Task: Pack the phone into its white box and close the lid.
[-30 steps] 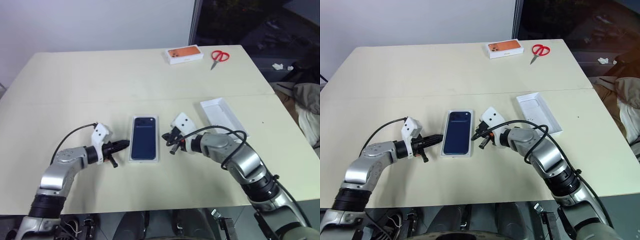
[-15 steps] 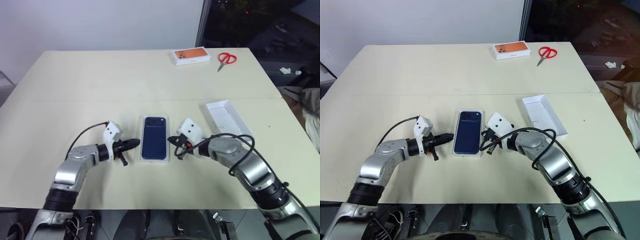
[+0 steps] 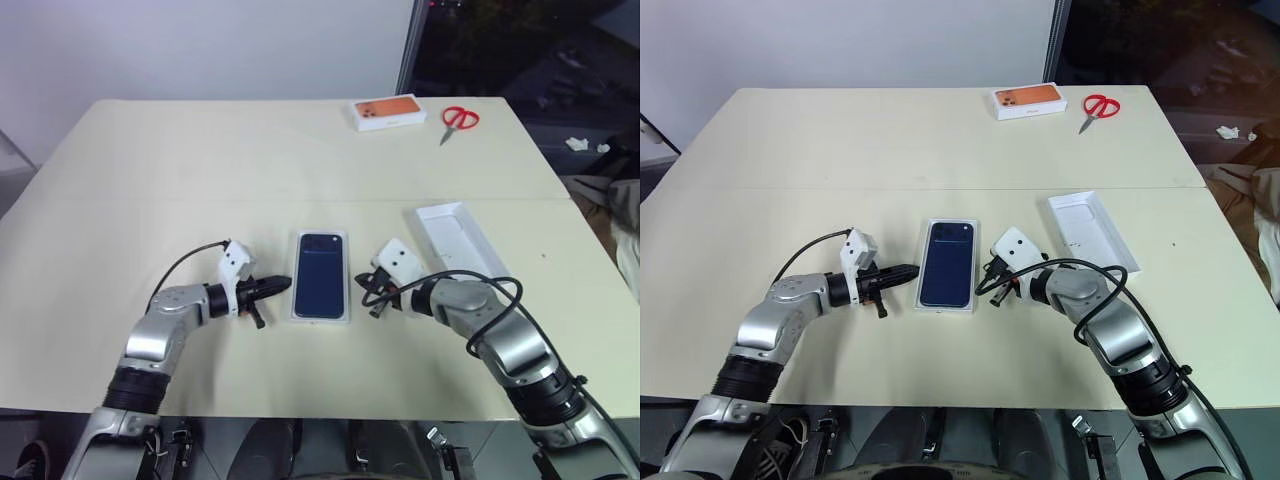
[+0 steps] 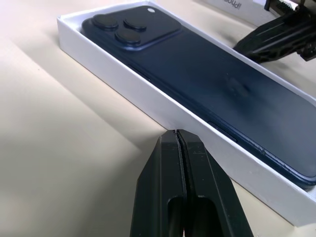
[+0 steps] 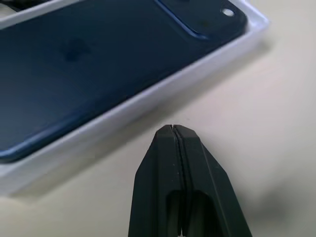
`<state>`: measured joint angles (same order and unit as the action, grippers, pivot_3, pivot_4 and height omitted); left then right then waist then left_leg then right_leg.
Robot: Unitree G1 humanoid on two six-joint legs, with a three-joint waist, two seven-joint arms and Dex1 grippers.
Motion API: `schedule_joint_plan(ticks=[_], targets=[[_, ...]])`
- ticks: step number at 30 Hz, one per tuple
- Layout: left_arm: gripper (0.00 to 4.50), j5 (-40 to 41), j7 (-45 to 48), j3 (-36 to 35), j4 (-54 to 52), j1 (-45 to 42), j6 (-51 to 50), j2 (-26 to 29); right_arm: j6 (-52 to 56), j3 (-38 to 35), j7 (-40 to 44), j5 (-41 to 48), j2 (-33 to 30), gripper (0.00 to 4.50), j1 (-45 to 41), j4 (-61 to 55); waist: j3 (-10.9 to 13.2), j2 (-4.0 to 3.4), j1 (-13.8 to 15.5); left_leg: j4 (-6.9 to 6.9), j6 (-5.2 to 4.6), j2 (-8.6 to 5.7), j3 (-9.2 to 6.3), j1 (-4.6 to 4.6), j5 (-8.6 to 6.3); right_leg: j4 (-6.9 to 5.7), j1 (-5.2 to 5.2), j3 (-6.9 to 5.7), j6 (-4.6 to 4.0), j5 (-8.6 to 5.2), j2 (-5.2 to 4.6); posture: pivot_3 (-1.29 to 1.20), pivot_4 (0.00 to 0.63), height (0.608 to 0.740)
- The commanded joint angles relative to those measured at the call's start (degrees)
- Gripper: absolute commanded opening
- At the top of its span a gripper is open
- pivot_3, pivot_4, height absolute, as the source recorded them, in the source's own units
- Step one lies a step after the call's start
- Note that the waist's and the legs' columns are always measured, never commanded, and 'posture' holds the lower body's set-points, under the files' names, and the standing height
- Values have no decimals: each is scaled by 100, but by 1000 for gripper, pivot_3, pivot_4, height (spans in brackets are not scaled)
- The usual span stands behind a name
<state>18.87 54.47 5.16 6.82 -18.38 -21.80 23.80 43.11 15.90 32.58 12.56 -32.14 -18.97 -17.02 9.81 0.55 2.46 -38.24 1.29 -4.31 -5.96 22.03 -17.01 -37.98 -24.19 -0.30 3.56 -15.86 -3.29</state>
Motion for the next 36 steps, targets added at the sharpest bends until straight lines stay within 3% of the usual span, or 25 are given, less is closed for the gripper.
schedule_joint_plan(ticks=[1, 9, 18, 36], targets=[[58, -11, 44, 283, -42, -54, -42, -218, -98, -201, 107, -42, -96, 0, -18, 45, 0, 0, -12, 0, -1, -2, 0, 0, 0, 1, 0, 0, 1, 0, -2, 0, 150, 740], [58, -109, 47, 441, 37, -270, -23, -499, -274, -651, 494, -54, -694, 0, 142, 193, 0, 0, -19, 0, -2, -4, 0, 0, 1, 1, 2, 0, 2, 1, -3, 0, 150, 740], [58, -110, 129, 334, 353, -459, 54, -401, -195, -955, 796, 40, -1030, 0, 519, -54, 0, 0, -34, 1, -2, -1, 0, -1, 1, 0, 0, -1, 2, 1, -1, 0, 150, 740], [58, -133, -131, 313, 319, -547, 156, -659, 244, -741, 697, 185, -485, 0, 367, -355, 0, 1, -34, 1, 0, 1, 1, -3, 2, 0, 0, -1, 4, 2, 0, 0, 150, 740]])
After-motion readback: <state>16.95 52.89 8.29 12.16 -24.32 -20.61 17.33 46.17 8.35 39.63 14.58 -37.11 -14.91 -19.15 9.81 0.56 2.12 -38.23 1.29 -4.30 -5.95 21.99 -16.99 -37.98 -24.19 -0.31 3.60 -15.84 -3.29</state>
